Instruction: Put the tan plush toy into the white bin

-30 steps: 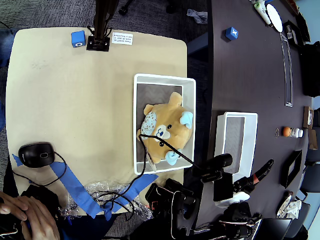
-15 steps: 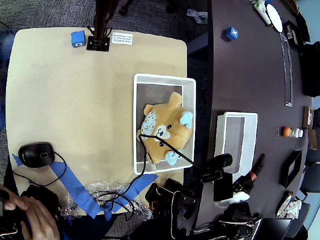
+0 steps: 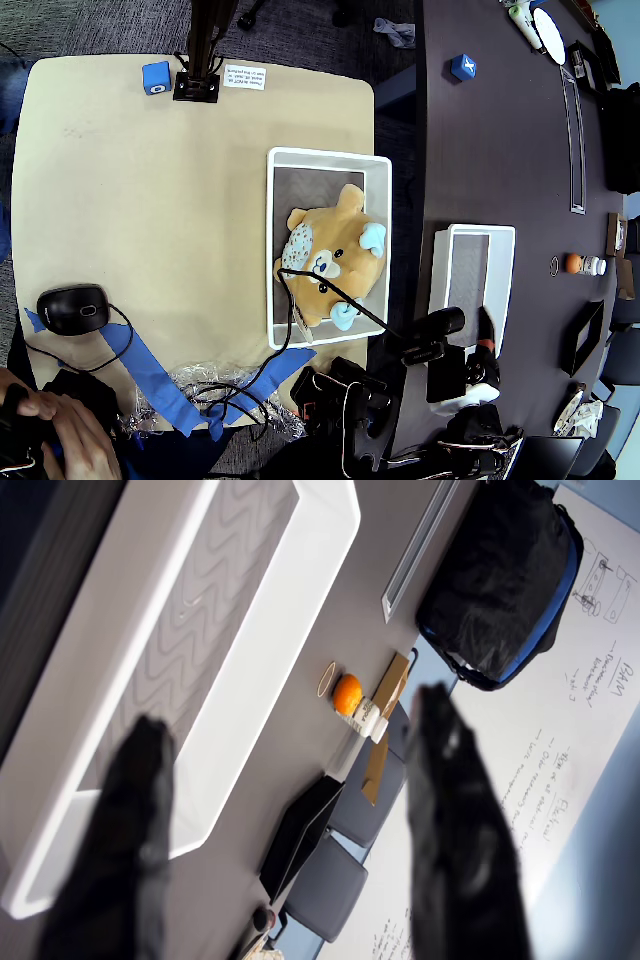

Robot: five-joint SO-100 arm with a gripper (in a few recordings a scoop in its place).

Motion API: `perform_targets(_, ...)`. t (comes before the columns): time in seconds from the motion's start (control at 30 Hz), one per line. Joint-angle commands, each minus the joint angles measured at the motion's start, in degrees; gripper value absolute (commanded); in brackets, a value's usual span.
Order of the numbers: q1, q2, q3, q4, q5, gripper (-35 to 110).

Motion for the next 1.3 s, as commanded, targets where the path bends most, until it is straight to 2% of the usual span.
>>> perform_targets(0.0, 0.3, 0.3, -0.8, -0.1, -0.9, 19)
perform_targets(0.27, 0.2, 0.8, -0.8, -0.1, -0.9, 14)
perform_targets(1.27, -0.4, 1.0, -0.8, -0.1, -0.8, 14)
